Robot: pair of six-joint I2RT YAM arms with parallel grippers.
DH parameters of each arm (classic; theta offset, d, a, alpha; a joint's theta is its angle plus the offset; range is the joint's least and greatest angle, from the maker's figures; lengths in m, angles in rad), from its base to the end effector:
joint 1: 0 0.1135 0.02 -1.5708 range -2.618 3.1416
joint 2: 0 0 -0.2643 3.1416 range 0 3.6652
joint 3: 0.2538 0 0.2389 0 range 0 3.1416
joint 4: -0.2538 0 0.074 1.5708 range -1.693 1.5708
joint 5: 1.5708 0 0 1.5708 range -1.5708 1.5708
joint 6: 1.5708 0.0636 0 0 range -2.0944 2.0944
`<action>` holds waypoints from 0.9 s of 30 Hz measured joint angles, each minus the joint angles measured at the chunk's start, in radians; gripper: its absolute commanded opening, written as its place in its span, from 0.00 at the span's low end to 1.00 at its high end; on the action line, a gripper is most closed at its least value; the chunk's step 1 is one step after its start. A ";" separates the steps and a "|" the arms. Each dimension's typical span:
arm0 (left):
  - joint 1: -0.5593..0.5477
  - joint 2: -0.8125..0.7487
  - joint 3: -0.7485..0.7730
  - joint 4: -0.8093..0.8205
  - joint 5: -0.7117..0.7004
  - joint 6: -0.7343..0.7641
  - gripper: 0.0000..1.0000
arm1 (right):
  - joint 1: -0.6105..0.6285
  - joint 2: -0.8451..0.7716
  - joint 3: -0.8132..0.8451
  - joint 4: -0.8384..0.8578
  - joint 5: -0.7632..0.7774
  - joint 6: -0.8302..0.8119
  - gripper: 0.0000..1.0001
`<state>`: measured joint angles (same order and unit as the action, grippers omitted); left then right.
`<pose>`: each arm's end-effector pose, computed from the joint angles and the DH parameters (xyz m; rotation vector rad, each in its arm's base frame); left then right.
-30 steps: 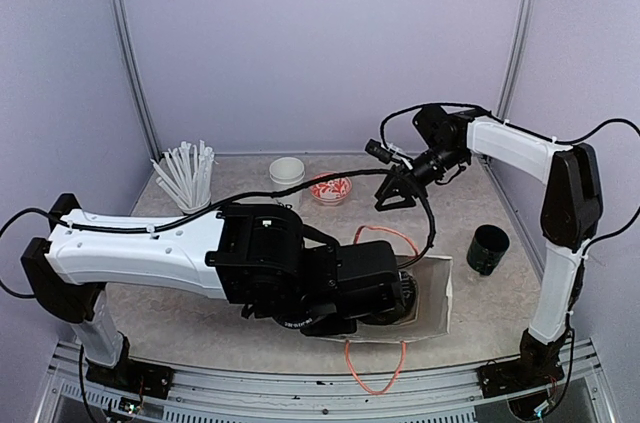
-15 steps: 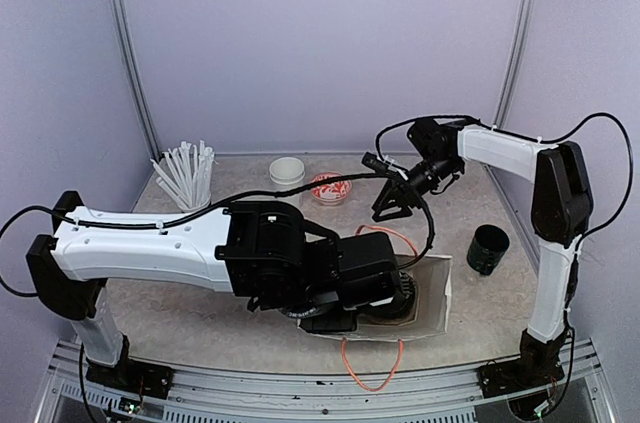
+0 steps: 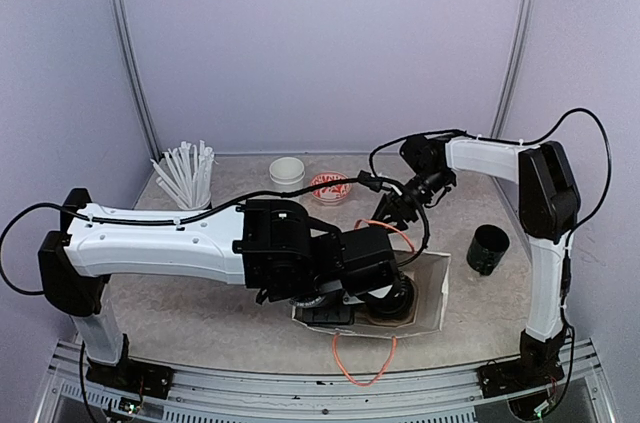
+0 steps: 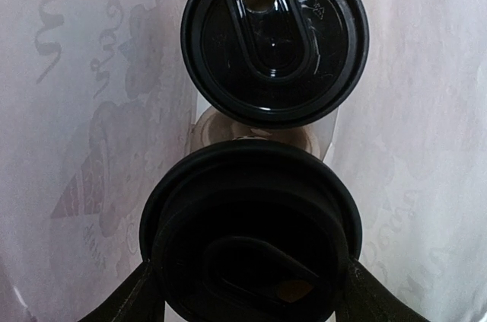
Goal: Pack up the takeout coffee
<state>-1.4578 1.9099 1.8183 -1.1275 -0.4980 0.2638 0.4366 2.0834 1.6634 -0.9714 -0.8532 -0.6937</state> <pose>0.0740 -0.3825 0.2794 1.8681 1.7584 0.2829 0.3476 0.2151 0.1903 -1.4987 2.1626 1.1547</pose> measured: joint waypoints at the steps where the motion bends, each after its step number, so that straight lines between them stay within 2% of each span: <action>1: 0.005 0.003 -0.001 0.005 0.003 0.004 0.65 | 0.000 0.003 -0.002 0.000 -0.001 -0.002 0.54; 27: 0.131 0.042 -0.037 0.092 0.149 0.040 0.67 | 0.026 0.043 -0.103 -0.011 -0.047 -0.076 0.54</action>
<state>-1.3266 1.9518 1.7813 -1.0355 -0.3492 0.3038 0.4629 2.1262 1.5604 -0.9821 -0.8997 -0.7700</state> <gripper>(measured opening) 0.700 0.539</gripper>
